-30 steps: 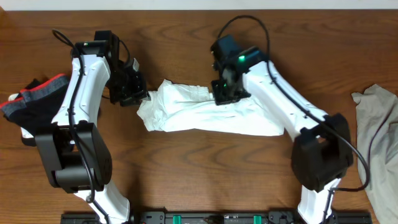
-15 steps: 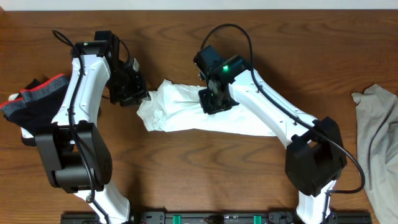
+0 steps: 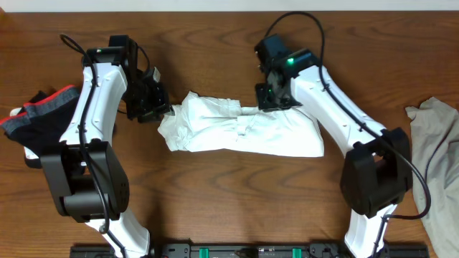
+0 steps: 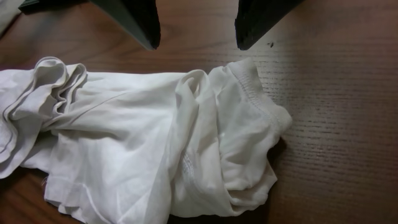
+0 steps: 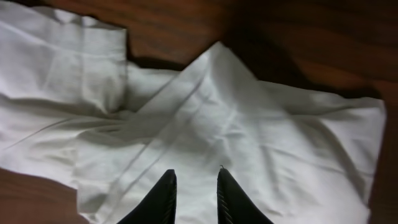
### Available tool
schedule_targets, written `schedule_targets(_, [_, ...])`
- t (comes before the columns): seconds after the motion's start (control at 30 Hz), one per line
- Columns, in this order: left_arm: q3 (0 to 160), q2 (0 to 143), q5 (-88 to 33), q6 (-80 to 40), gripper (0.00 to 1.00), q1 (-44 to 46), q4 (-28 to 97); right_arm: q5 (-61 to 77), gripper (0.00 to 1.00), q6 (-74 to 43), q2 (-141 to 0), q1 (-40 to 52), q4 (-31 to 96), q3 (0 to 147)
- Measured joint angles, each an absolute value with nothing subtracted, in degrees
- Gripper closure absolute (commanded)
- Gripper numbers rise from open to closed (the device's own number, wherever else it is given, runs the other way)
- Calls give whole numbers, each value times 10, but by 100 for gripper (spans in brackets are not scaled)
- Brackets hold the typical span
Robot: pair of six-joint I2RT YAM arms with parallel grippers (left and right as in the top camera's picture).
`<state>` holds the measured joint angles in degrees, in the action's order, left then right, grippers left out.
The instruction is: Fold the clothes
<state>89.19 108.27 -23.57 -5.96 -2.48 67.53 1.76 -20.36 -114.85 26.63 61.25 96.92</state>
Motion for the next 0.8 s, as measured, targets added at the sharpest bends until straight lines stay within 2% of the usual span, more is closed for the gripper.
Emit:
schedule_targets(0.23, [892, 1083, -236, -60, 57, -25, 675, 18, 71, -211, -1149, 283, 614, 969])
schedule_targets(0.8, [892, 1083, -236, -60, 57, -25, 679, 22, 67, -238, -1202, 292, 619, 969])
